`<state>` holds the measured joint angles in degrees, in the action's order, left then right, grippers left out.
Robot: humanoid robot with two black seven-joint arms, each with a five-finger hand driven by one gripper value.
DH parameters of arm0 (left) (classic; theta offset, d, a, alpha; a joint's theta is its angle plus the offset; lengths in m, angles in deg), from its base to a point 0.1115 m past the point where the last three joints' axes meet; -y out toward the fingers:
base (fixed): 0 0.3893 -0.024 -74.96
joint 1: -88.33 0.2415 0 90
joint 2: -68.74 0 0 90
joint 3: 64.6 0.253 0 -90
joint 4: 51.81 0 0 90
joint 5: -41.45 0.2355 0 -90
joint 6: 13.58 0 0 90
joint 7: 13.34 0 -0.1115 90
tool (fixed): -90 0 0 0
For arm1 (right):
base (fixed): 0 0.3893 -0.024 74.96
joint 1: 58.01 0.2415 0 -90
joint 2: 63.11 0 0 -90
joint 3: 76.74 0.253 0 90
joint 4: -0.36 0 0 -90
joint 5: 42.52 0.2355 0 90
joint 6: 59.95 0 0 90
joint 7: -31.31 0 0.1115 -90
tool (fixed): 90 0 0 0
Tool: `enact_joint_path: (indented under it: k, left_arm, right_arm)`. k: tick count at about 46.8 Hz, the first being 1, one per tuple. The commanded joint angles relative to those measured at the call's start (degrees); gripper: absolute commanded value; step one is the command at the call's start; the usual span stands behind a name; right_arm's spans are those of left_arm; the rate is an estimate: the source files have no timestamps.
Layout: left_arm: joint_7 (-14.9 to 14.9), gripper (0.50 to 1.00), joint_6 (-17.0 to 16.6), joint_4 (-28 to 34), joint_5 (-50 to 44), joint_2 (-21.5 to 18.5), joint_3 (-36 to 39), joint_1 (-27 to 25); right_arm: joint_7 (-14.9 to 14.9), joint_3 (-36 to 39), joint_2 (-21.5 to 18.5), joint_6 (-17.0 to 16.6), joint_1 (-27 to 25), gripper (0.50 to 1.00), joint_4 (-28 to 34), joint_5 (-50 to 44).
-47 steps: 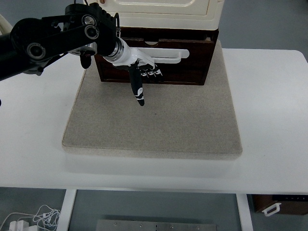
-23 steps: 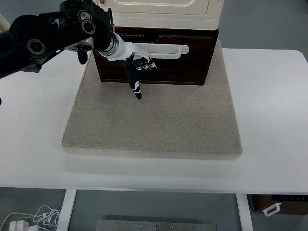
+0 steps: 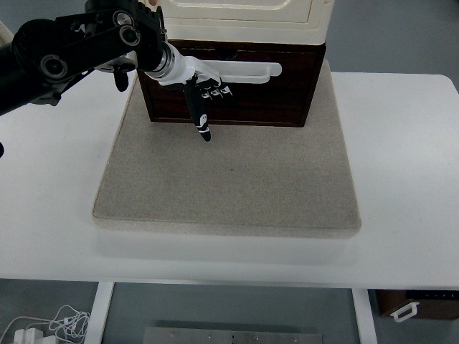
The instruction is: Close the drawer under the combination cabinet
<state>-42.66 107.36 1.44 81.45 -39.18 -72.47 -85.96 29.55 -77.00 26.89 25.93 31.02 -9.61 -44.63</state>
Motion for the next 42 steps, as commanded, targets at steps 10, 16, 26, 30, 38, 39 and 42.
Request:
enact_joint_path:
  k: [10,16,26,30,38,39,42]
  left_arm:
    - [0.8,0.999,1.1,2.0,-0.4,0.1,-0.7,0.2]
    - [3.4,0.999,2.4,2.8,-0.7,0.4,-0.8,0.2]
    - [9.0,0.999,2.5,2.9,-1.2,2.6,-6.0,0.4]
    - [11.4,0.999,2.5,2.9,-2.0,2.7,-8.7,1.0]
    - [17.8,0.999,2.6,2.8,-3.7,3.2,-13.7,1.1]
    - [18.3,0.999,2.6,2.6,-4.0,3.2,-14.7,1.1]
    - [19.4,0.999,2.5,2.6,-5.0,3.2,-17.3,1.2]
  right_arm:
    - [0.0,0.0,0.0,0.0,0.0,0.952,0.0,0.0]
    - [0.0,0.0,0.0,0.0,0.0,0.952,0.0,0.0]
    - [0.0,0.0,0.0,0.0,0.0,0.952,0.0,0.0]
    - [0.0,0.0,0.0,0.0,0.0,0.952,0.0,0.0]
    - [0.0,0.0,0.0,0.1,0.0,0.952,0.0,0.0]
    - [0.0,0.0,0.0,0.0,0.0,0.952,0.0,0.0]
    - [0.0,0.0,0.0,0.0,0.0,0.952,0.0,0.0]
